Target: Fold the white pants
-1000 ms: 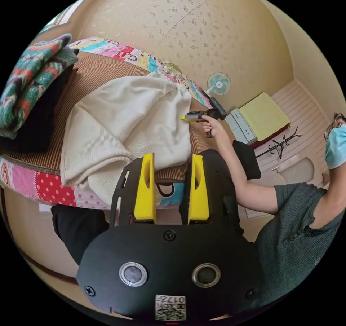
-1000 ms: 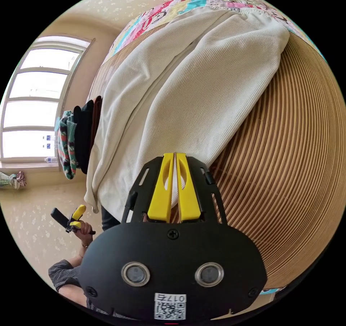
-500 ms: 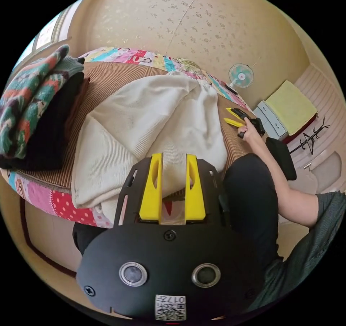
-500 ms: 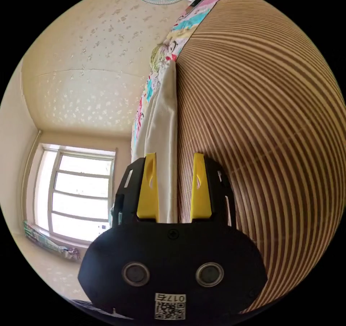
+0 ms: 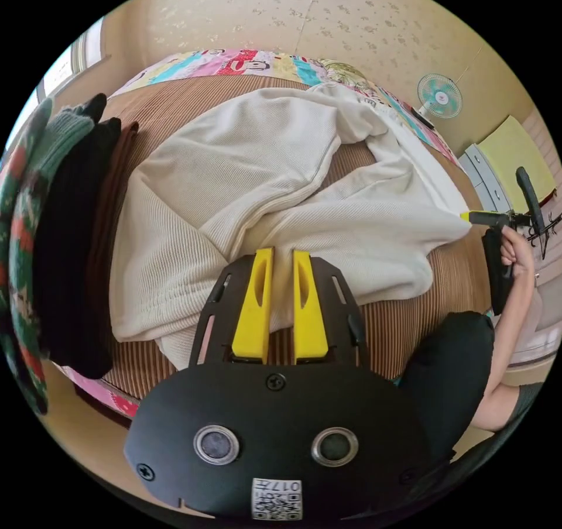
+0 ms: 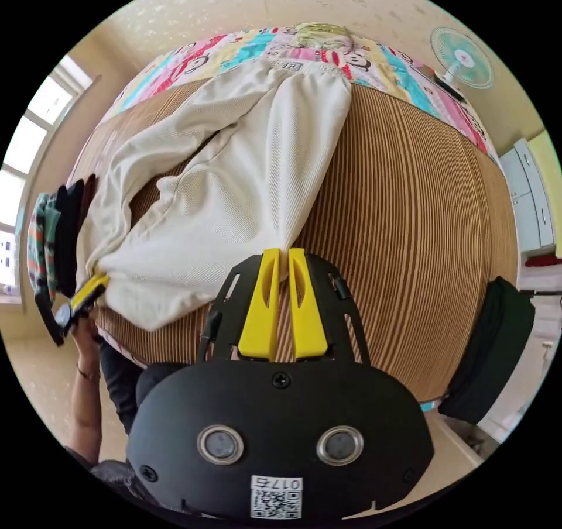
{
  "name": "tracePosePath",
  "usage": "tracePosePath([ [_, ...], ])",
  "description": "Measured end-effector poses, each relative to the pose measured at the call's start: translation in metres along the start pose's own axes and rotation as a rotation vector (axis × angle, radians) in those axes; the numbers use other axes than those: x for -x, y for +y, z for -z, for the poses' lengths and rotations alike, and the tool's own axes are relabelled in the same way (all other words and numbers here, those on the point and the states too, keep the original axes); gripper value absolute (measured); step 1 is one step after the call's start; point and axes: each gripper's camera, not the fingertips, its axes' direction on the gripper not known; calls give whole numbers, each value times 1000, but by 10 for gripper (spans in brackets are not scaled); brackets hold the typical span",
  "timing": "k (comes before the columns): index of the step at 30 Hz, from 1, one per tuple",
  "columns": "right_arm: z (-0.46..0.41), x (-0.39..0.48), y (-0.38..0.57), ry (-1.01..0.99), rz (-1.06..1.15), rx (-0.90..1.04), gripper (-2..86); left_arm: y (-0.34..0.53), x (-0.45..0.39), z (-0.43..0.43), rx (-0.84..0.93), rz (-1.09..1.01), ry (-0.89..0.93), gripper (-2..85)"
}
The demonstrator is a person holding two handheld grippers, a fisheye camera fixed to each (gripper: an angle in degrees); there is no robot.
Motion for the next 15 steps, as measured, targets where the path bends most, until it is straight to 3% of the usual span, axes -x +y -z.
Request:
tracePosePath([
  [2, -5, 12, 6, 2, 134, 119, 34, -32, 1, -9, 25, -4, -13, 61],
  [4, -17, 51, 24, -40, 495, 222, 33, -64, 7, -18, 34, 2, -19, 60],
  [7, -6, 102, 56, -229, 1003, 175, 34, -113, 17, -30, 40, -10, -36, 56],
  [9, 10, 118, 63, -349, 1192, 94, 35, -148, 23, -39, 56, -36, -41, 54],
  [11, 22, 117, 57, -413, 1229, 33, 38, -167, 28, -42, 66, -50, -29, 52],
  [15, 25, 46, 9, -578, 937, 11, 50, -183, 45, -44, 36, -48, 18, 48],
])
